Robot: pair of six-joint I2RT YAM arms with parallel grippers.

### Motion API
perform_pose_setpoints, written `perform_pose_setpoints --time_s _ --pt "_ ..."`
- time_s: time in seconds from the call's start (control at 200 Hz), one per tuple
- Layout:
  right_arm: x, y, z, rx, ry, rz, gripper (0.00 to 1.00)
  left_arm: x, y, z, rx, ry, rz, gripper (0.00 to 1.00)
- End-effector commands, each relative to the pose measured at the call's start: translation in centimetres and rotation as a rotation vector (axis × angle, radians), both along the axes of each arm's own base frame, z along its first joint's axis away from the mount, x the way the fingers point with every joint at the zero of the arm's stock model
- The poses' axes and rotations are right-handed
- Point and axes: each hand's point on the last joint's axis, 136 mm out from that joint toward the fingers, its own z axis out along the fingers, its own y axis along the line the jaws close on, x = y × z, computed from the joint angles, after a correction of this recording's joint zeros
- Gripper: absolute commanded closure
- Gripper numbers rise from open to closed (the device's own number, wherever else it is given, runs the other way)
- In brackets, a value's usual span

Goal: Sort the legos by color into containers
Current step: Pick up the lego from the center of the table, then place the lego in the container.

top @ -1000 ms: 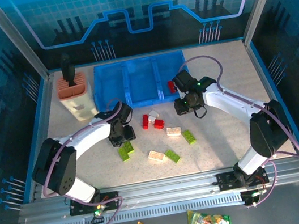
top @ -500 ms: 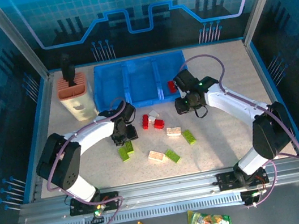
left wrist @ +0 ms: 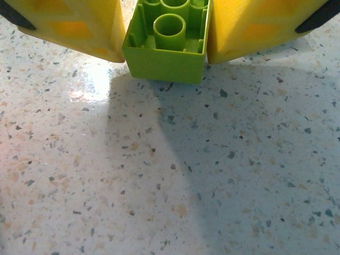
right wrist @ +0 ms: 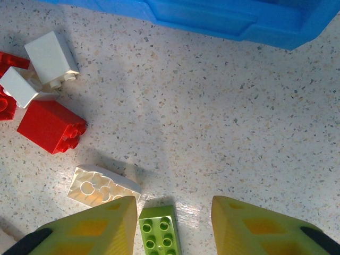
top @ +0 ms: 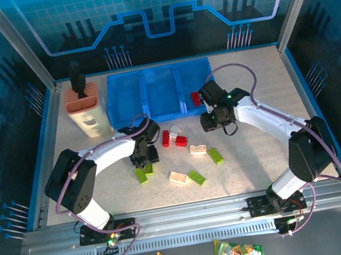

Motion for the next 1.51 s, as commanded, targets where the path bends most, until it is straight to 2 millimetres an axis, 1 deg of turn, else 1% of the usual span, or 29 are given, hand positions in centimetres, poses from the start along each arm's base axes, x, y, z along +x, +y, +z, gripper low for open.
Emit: perform_pose_setpoints --time_s 0.0,0.23,0.46,0.64,0.895,1.086,1.206,1.366,1.501 --pt "-0.9 0.1 0.5 0.006 0.0 0.002 0.57 -0.6 0.6 0.1 0.051 0.015 -0.015 0.57" --pt "-0.9 0.0 0.9 0.0 -0.005 0.008 0.58 -0.4 0.6 0.8 0.046 -0.008 -0.022 0.66" --pt "-1.0 -0.1 1.5 -0.002 -0.019 0.009 0.58 0.2 0.2 2.4 0.016 -0.057 -0.021 0.71" --pt "-1.1 -0.3 1.9 -0.003 -0.027 0.007 0.58 0.8 -0.3 4.5 -0.023 -0.106 -0.02 0.73" --pt "-1.3 -0.6 2.1 -0.009 -0.037 0.004 0.58 2.3 -1.4 8.5 -0.074 -0.185 -0.041 0.75" --pt "-1.4 -0.8 2.1 -0.014 -0.039 0.001 0.59 4.2 -2.4 11.7 -0.111 -0.257 -0.056 0.74" --pt "-1.5 -0.9 2.0 -0.016 -0.04 0.001 0.59 6.0 -3.0 13.6 -0.134 -0.306 -0.062 0.75" --pt "-1.6 -1.1 1.8 -0.02 -0.035 -0.002 0.59 8.8 -3.9 15.5 -0.145 -0.359 -0.078 0.75" --pt "-1.8 -1.3 1.6 -0.024 -0.032 -0.004 0.59 11.4 -4.5 16.5 -0.152 -0.396 -0.078 0.75"
